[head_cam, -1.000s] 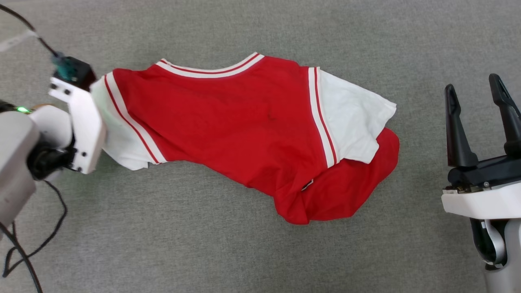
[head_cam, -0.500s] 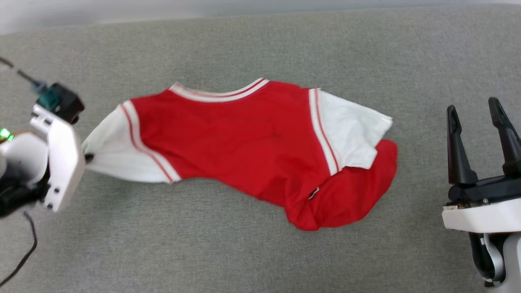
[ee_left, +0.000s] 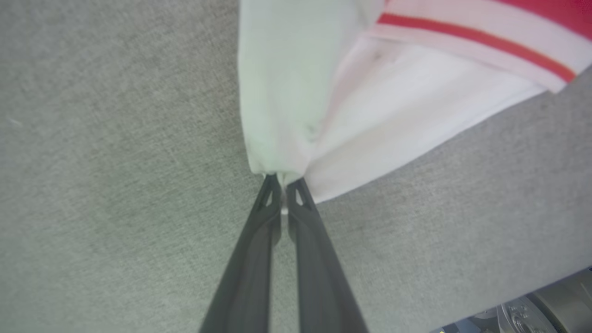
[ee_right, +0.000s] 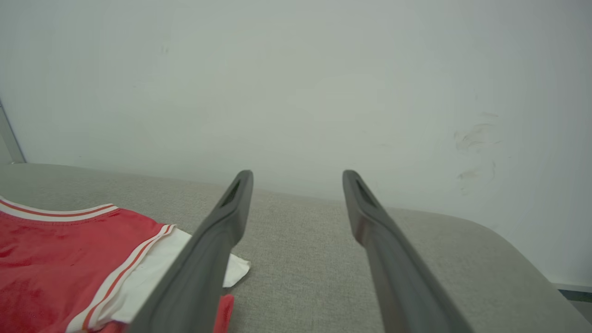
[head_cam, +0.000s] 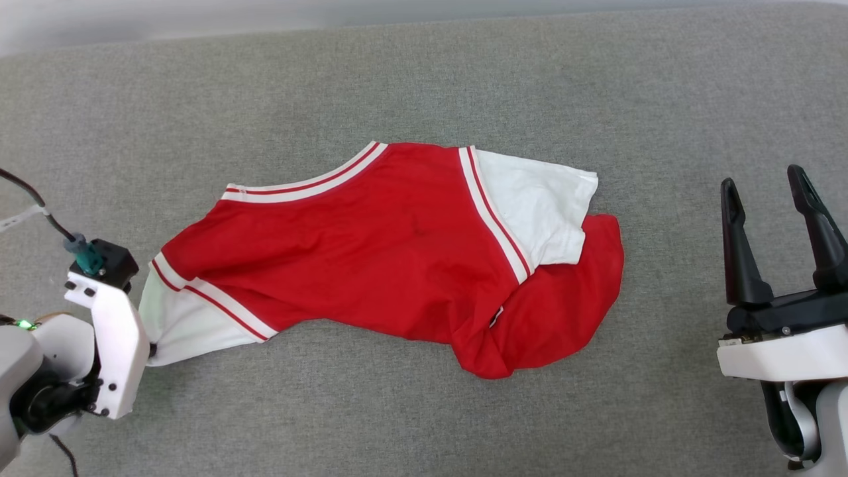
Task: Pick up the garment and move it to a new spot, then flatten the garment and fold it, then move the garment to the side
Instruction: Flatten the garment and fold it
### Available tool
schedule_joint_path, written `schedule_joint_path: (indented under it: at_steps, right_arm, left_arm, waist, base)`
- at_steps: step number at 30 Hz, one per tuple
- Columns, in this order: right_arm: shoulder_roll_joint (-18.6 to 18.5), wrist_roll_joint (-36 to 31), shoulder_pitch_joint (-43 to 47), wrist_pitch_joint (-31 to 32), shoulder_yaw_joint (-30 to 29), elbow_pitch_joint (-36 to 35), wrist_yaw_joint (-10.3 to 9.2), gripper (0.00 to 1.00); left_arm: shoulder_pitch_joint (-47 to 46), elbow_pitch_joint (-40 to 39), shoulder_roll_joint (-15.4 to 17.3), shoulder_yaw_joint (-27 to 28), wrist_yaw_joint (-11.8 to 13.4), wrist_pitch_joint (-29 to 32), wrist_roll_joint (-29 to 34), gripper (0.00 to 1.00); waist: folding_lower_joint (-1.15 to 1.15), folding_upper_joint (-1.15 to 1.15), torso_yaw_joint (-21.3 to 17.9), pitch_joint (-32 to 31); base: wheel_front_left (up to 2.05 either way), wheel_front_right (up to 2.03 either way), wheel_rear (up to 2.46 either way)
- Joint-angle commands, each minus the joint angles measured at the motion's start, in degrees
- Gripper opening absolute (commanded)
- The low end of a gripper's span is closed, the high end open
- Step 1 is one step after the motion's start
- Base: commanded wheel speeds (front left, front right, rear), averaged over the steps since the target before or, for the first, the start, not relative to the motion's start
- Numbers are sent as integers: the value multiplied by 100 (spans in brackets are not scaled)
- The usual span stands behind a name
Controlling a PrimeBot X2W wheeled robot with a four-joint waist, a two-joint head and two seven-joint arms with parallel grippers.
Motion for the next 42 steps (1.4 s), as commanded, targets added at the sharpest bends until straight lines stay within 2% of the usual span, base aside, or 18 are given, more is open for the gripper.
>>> schedule_joint_path:
  at_steps: [1,2,3,4,10,15,17,22,29,35,42]
  right_arm:
    - [-33,6,-27,-13,-2,18,-4,100]
    - [-34,3,-20,-13,-11,25,-4,100]
    - [-36,0,-7,-13,-25,34,-4,100]
    - [-33,-2,8,-13,-34,43,-4,100]
    - [15,16,75,-13,-53,44,-4,100]
    - [48,8,25,-13,-47,-21,-4,100]
    - [57,6,-28,-13,-57,-69,-4,100]
    - [77,-24,-174,-13,2,-143,-4,100]
    - [74,-66,-410,-13,96,-209,-4,100]
    - [78,-79,-562,-13,105,-230,-4,100]
    - [122,-98,-644,-13,150,-222,-4,100]
  left_arm:
    - [120,165,-140,-20,48,-115,19,0]
    - [77,266,-201,26,64,-244,51,37]
    - [17,337,-251,58,60,-337,94,87]
    - [-66,372,-278,81,34,-422,169,100]
    - [-607,252,-142,248,-156,-550,467,100]
    - [-1309,-190,82,494,-238,-333,650,100]
    - [-1591,-329,46,603,-231,-196,650,100]
    - [-2187,-349,-288,637,-311,323,713,100]
    - [-2551,22,-850,269,-539,1197,797,100]
    - [-2611,355,-1281,-42,-699,1483,1031,100]
    - [-2348,748,-1572,-301,-790,1678,1330,100]
  waist:
    - [0,0,-5,-3]
    - [0,0,-2,-16]
    - [0,0,2,-31]
    - [0,0,6,-47]
    - [0,0,-1,-144]
    - [0,0,-90,-81]
    - [0,0,-131,4]
    - [0,0,-292,286]
    - [0,0,-588,675]
    - [0,0,-703,908]
    - [0,0,-745,1020]
  base:
    - [0,0,0]
    - [0,0,0]
    - [0,0,0]
    - [0,0,0]
    - [0,0,0]
    - [0,0,0]
    - [0,0,0]
    - [0,0,0]
    - [0,0,0]
    - [0,0,0]
    - [0,0,0]
